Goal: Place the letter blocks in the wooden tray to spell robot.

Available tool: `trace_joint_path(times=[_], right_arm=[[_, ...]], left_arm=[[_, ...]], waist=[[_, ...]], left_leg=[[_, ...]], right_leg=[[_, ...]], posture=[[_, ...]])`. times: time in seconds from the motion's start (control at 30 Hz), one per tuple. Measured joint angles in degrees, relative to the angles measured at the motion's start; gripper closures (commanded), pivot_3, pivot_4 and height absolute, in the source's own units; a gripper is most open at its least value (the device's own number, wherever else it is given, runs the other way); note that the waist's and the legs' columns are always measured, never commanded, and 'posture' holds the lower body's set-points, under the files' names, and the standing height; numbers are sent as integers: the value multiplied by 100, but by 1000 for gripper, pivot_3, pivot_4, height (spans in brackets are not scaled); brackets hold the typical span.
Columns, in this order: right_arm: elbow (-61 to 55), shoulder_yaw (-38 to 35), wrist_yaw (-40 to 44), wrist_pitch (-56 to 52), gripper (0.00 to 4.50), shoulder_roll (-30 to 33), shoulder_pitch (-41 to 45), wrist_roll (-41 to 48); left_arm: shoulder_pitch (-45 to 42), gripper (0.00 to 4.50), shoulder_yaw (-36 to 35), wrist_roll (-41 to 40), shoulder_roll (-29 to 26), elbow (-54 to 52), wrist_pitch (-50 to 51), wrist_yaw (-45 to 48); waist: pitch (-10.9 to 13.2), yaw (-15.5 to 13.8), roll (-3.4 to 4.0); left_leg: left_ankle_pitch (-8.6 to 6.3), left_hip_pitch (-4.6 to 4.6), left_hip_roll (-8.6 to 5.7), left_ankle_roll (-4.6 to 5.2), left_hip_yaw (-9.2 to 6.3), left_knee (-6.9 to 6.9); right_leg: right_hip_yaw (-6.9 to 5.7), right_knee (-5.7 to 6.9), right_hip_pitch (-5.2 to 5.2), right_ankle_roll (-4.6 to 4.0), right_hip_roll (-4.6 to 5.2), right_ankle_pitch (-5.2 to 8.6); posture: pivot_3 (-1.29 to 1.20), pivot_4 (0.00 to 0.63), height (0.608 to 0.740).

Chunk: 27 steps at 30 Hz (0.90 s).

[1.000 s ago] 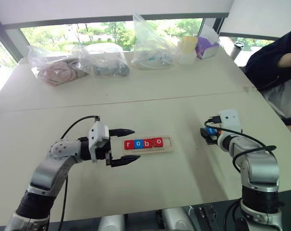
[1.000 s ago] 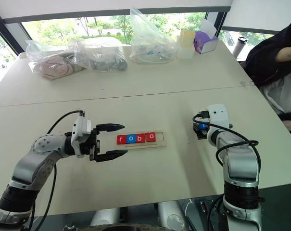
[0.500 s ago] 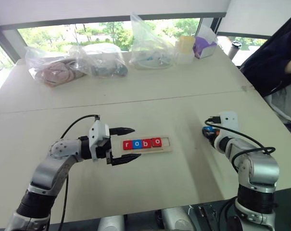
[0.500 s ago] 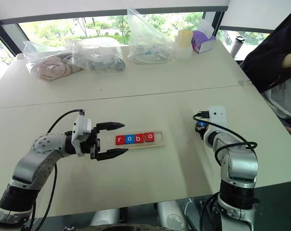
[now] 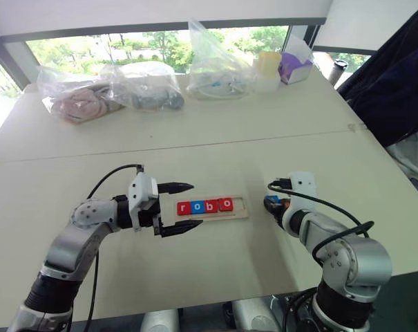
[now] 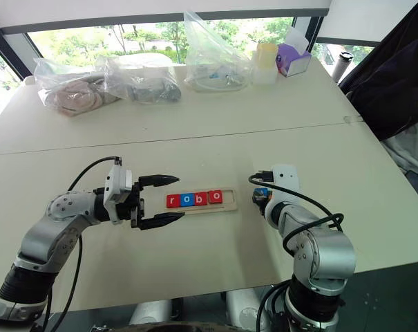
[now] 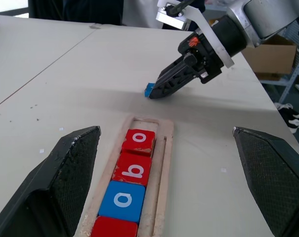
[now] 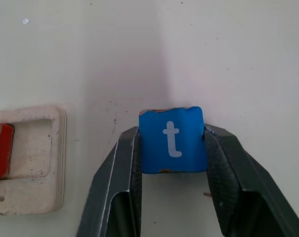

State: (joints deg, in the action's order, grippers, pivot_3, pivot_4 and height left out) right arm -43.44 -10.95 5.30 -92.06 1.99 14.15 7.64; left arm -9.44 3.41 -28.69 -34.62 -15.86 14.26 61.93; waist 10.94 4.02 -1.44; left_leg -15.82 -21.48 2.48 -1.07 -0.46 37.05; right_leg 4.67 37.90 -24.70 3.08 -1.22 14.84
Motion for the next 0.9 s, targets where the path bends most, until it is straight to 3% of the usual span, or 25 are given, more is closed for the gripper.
trace_joint_path(times=[0.13,0.33,0.37,0.47,0.53,0.57,0.7,0.8,0.9], right_arm=[[-35,42,-4,0,3328,22,-47,58],[-75,127,86,-1,314,107,-51,239],[-75,209,162,-2,14,262,-50,299],[-46,437,451,4,14,1001,-44,501],[-7,754,1011,208,14,2137,-24,750],[42,906,1411,595,14,2757,-19,857],[560,1180,2907,2666,14,4271,-112,953],[1327,1346,4057,4573,14,4995,-379,834],[2273,1442,4835,5819,14,5108,-390,754]], left_arm=[[15,0,-1,17,0,0,-14,3],[17,0,0,68,42,28,-111,5],[17,0,0,70,60,33,-121,5],[27,0,-1,75,74,70,-140,9],[29,0,-1,92,85,130,-179,14],[29,0,-1,103,91,139,-209,14],[15,0,1,120,113,163,-239,15],[17,0,1,131,118,200,-247,15],[15,0,1,172,127,222,-260,15]], waist=[[0,1,0],[0,3,0],[0,3,0],[2,-9,2],[6,-4,7],[7,-4,6],[8,-5,2],[9,-15,0],[11,-8,-4]], left_leg=[[0,0,0,0,0,-1],[0,0,1,0,0,-3],[0,-1,1,0,1,-2],[0,-8,-3,0,2,-1],[0,-14,-7,0,8,-2],[0,-19,-8,1,9,-2],[-7,-20,-7,12,7,-6],[-11,-20,-4,20,5,-7],[-11,-21,-4,20,10,-2]], right_leg=[[0,-2,0,0,0,1],[0,-5,0,-1,0,2],[0,-9,0,-1,0,2],[0,-20,1,-1,8,2],[2,-38,2,0,13,1],[0,-53,4,1,14,0],[-2,-67,8,6,5,-1],[-4,-68,8,11,1,-3],[0,-68,9,15,1,-6]], posture=[[0,150,740],[0,150,740],[0,150,740],[0,150,740],[0,150,740],[0,150,740],[0,150,740],[0,150,740],[0,150,740]])
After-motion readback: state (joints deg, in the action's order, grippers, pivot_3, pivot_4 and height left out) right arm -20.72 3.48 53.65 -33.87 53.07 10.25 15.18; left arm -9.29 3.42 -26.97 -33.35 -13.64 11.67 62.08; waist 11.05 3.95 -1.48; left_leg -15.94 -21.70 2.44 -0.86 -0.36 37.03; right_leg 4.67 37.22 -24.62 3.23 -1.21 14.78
